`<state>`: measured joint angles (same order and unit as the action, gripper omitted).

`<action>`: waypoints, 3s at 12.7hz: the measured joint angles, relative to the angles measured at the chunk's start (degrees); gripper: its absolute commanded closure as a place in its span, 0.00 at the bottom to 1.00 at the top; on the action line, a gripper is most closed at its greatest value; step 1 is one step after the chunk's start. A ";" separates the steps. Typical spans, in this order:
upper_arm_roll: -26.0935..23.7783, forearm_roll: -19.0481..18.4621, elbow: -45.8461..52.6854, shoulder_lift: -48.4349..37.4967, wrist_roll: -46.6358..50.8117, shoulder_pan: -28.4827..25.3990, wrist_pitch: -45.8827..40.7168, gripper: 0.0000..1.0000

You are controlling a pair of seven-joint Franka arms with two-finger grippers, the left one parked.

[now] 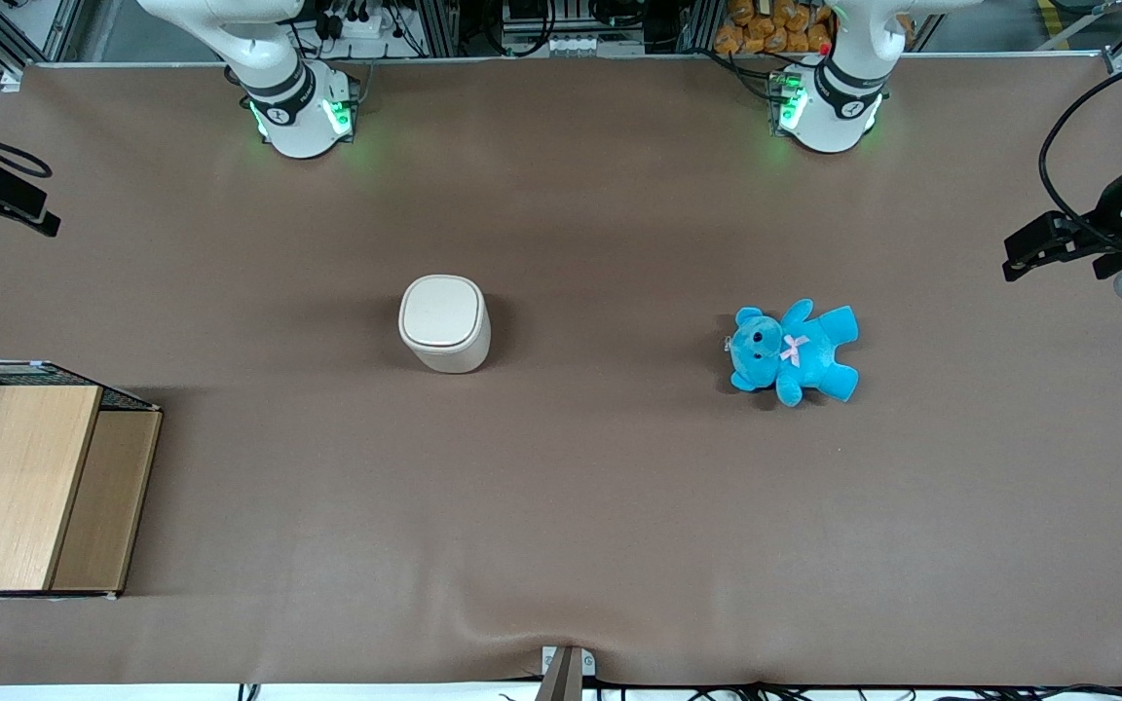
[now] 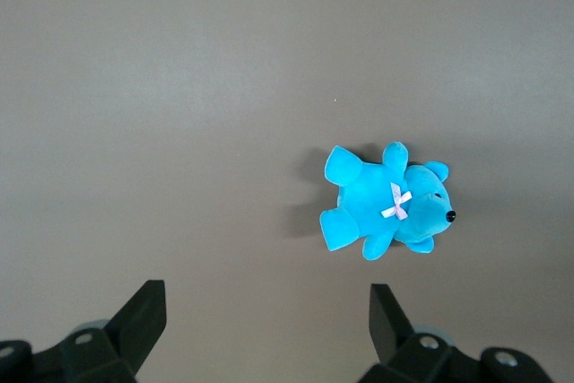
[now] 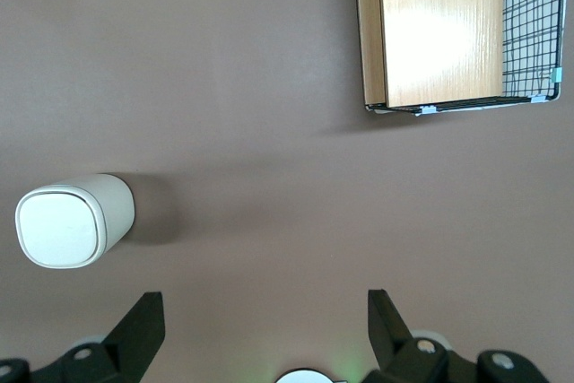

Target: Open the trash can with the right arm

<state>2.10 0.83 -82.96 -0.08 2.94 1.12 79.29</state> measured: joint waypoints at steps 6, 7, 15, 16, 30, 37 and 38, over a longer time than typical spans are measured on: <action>-0.02 0.00 0.00 0.00 0.04 0.00 -0.02 0.00; -0.18 0.01 0.00 0.00 0.04 -0.03 -0.02 0.00; -1.53 0.38 -0.48 6.14 7.09 -13.18 -2.51 0.04; -1.56 0.77 -0.81 7.60 7.88 -14.48 -2.49 0.20; -1.62 7.05 -17.37 17.75 16.80 -27.54 19.84 1.00; -1.52 7.31 -21.52 20.89 17.77 -29.46 27.49 1.00; -1.53 7.38 -21.53 21.28 17.77 -29.46 27.76 1.00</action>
<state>0.57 8.21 -104.49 21.20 20.70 -28.34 107.05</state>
